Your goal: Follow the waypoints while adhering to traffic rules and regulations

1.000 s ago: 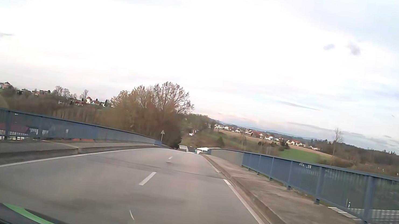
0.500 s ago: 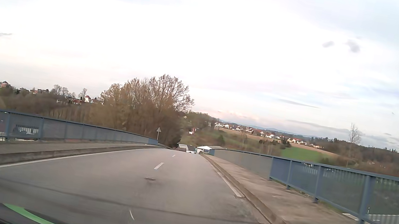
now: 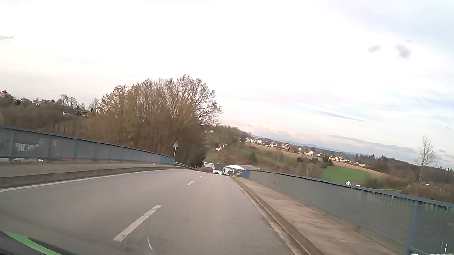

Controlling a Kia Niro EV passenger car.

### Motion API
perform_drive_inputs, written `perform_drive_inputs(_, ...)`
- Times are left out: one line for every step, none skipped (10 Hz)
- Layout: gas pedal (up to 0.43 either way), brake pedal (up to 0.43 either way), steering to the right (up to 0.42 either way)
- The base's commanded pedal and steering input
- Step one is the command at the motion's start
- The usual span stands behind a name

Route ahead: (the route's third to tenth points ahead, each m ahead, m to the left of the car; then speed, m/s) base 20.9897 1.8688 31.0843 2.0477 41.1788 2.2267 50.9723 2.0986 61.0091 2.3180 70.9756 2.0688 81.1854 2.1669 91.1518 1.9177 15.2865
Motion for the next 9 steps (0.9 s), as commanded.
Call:
perform_drive_inputs(0.0, 0.0, -0.001)
perform_drive_inputs(0.0, 0.0, 0.0)
perform_drive_inputs(0.0, 0.0, 0.0)
perform_drive_inputs(0.0, 0.0, 0.0)
perform_drive_inputs(0.0, 0.0, 0.0)
perform_drive_inputs(0.0, 0.0, 0.0)
perform_drive_inputs(0.0, 0.0, 0.0)
perform_drive_inputs(0.0, 0.0, 0.0)
perform_drive_inputs(0.0, 0.0, 0.0)
